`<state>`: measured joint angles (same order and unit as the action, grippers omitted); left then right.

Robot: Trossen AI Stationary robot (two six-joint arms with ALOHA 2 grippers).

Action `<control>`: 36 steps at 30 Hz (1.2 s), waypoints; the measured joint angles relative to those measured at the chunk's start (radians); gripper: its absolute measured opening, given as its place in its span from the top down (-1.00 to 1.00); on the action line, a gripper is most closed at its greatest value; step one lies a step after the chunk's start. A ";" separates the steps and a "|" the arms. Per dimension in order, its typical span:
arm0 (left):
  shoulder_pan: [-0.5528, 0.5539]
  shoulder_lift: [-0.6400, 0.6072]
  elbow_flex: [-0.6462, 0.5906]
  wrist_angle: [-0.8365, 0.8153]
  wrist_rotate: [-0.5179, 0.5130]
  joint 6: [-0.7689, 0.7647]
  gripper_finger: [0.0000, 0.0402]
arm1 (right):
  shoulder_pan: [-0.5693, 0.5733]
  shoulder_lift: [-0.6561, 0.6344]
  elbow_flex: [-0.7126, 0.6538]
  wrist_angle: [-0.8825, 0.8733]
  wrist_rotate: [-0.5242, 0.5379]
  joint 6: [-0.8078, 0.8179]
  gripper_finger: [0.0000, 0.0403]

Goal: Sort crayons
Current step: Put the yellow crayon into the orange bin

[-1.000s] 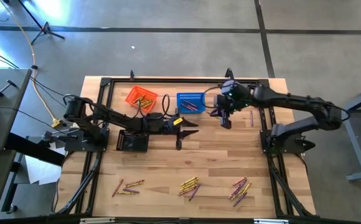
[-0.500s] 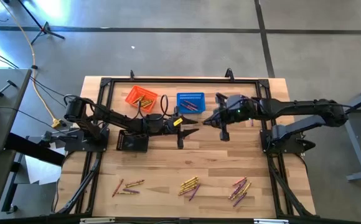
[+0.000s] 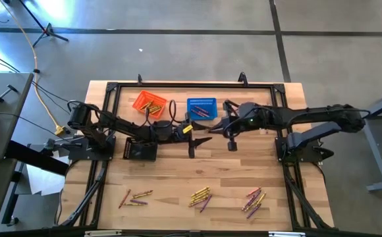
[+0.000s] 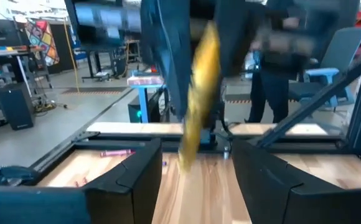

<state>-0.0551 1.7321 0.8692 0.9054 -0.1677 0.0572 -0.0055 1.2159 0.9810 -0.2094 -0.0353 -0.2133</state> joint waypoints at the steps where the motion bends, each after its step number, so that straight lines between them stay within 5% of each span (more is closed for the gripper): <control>1: 0.000 0.000 0.005 0.000 0.000 0.000 0.08 | 0.000 0.011 0.000 0.006 -0.001 -0.008 0.96; 20: 0.003 0.000 0.015 -0.040 0.000 0.002 0.10 | 0.008 0.053 0.000 0.110 -0.002 -0.058 0.96; 24: 0.005 0.000 0.015 -0.040 0.000 0.032 0.30 | 0.008 0.053 0.000 0.110 -0.002 -0.057 0.96; 30: 0.007 0.000 0.015 -0.041 0.011 0.053 0.90 | 0.008 0.053 0.000 0.108 -0.003 -0.026 0.90; 36: 0.010 0.000 0.015 -0.041 0.052 0.031 0.96 | 0.008 0.053 0.000 0.108 -0.004 0.004 0.64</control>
<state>-0.0452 1.7321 0.8837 0.8642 -0.1153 0.0881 0.0029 1.2690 0.9810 -0.1009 -0.0397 -0.2097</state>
